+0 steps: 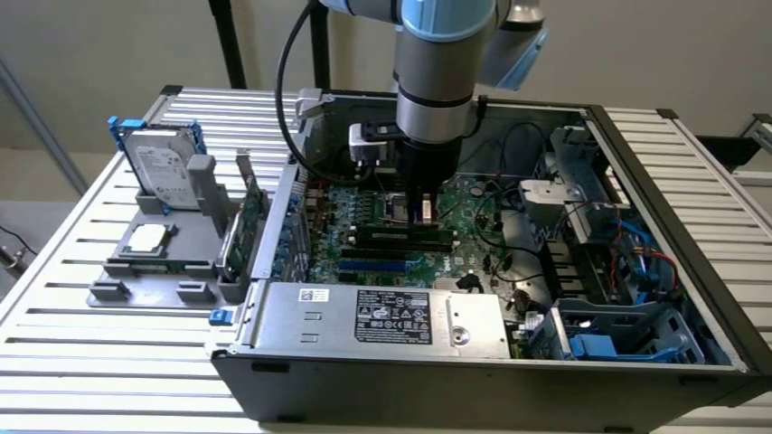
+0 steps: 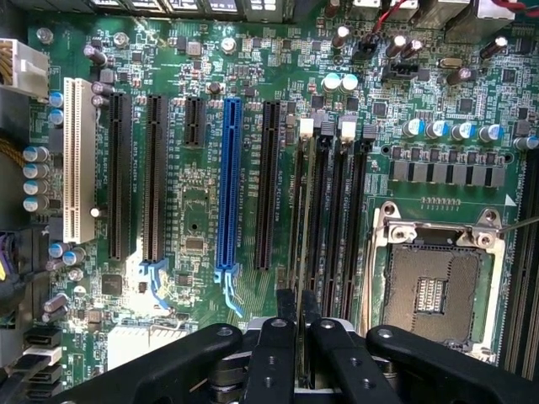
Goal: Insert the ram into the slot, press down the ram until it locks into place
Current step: 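Insert the ram into the slot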
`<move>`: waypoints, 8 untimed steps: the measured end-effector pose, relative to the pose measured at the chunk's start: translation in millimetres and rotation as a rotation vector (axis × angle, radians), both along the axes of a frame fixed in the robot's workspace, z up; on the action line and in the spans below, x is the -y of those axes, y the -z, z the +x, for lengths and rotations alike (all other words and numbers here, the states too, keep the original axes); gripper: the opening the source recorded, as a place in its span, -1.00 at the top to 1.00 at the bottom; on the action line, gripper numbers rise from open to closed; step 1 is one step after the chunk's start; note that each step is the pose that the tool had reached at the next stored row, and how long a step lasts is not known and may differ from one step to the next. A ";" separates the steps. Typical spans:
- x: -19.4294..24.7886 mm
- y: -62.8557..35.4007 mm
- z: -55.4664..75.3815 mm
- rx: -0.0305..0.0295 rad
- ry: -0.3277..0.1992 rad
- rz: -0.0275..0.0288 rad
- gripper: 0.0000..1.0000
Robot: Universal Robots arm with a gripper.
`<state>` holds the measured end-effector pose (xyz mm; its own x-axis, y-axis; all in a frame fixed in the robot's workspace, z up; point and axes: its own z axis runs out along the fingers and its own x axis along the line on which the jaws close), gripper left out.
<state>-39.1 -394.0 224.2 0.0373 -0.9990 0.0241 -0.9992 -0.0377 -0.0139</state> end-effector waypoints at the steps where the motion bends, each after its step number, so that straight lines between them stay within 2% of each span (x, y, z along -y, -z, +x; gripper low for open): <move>1: -0.1 0.0 0.0 0.0000 -0.001 -0.0001 0.73; 8: -0.2 0.9 0.0 0.0000 -0.005 -0.0011 0.73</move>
<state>-39.1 -393.8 223.3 0.0420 -0.9988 0.0252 -0.9990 -0.0424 -0.0139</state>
